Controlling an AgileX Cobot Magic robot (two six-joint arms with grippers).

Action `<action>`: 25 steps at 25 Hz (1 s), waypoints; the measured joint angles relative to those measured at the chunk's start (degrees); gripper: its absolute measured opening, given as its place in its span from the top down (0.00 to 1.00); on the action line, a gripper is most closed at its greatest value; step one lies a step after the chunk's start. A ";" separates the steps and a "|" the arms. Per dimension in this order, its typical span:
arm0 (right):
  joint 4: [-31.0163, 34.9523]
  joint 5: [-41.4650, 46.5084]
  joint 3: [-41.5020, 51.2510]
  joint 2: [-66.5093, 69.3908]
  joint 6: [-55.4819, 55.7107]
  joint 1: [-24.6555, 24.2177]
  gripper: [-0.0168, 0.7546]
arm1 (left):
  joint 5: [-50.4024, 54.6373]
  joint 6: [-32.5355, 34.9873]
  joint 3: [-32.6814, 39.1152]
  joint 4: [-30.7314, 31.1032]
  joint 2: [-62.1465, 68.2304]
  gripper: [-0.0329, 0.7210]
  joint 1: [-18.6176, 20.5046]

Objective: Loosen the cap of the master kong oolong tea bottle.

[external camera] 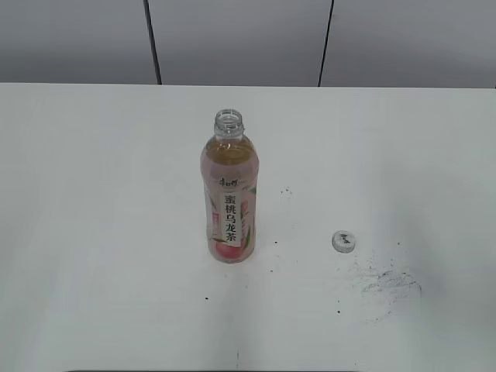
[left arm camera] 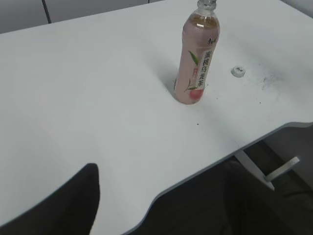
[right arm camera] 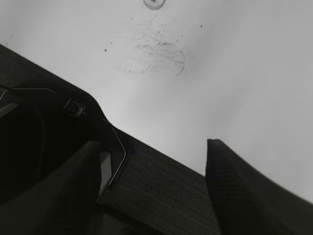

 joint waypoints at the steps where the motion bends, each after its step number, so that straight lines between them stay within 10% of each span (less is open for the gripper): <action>1: 0.07 0.00 2.20 -2.98 0.07 0.00 0.32 | -0.88 0.00 0.12 0.00 -0.01 0.33 0.00; 14: -0.22 -2.03 20.87 -42.08 0.55 0.00 0.32 | -7.44 0.00 2.36 -0.02 -0.01 0.33 0.00; 25: -0.22 -6.83 24.87 -48.13 0.79 0.00 0.32 | -7.64 0.00 2.36 -0.02 -0.01 0.33 0.00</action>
